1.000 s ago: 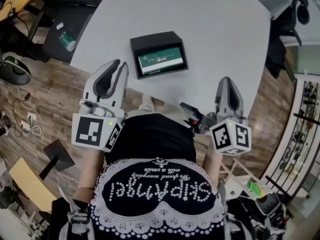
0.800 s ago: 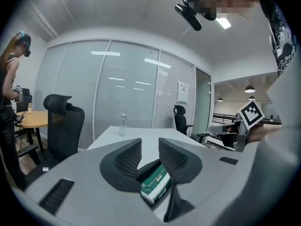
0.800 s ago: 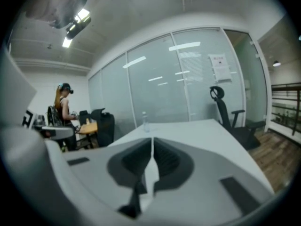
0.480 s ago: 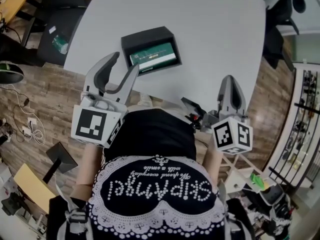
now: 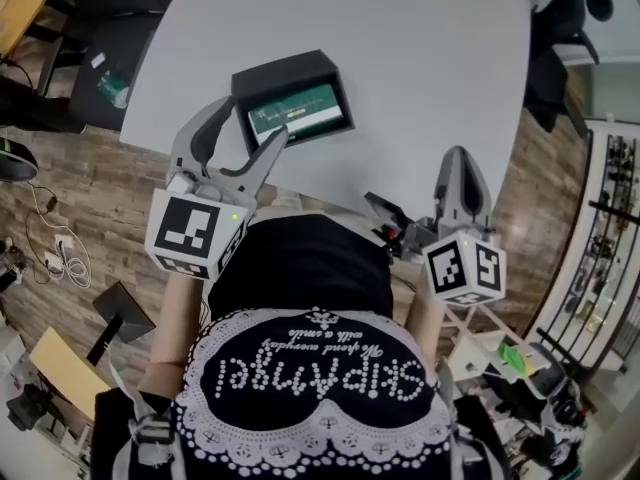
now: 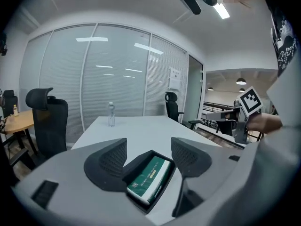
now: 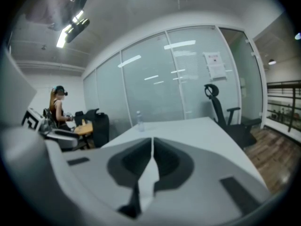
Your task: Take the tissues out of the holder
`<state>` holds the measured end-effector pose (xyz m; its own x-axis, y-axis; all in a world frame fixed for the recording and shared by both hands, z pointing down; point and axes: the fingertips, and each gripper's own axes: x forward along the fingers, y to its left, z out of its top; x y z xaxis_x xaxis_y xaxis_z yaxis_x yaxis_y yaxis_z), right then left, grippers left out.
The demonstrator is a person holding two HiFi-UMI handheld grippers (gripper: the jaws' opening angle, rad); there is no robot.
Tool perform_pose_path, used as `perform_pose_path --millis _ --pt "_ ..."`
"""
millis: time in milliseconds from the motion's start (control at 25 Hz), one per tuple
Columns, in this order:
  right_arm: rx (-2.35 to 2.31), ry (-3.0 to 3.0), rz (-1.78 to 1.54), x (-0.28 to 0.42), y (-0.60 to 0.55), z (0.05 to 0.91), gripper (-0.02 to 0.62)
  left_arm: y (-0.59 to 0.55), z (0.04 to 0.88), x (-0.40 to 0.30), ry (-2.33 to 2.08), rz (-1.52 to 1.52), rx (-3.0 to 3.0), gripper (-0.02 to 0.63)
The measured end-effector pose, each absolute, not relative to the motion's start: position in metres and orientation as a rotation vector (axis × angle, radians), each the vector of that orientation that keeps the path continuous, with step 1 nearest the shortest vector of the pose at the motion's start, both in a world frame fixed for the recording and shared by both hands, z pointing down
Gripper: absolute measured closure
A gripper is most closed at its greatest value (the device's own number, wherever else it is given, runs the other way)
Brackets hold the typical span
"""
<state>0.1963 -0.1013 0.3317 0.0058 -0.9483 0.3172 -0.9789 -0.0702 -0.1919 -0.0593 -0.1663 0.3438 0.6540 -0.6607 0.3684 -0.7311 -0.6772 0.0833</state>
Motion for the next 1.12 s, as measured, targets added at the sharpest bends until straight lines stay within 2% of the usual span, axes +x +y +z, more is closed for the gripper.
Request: perform_pose_path --millis 480,1120 --pt "2.138 -2.088 0.631 0.203 -0.112 0.344 0.561 -0.174 0.406 -0.031 -0.979 0.71 2.608 0.267" --pt "2.106 -2.082 0.686 0.201 -0.116 0.357 0.56 -0.171 0.491 -0.006 -0.795 1.06 2.562 0.258"
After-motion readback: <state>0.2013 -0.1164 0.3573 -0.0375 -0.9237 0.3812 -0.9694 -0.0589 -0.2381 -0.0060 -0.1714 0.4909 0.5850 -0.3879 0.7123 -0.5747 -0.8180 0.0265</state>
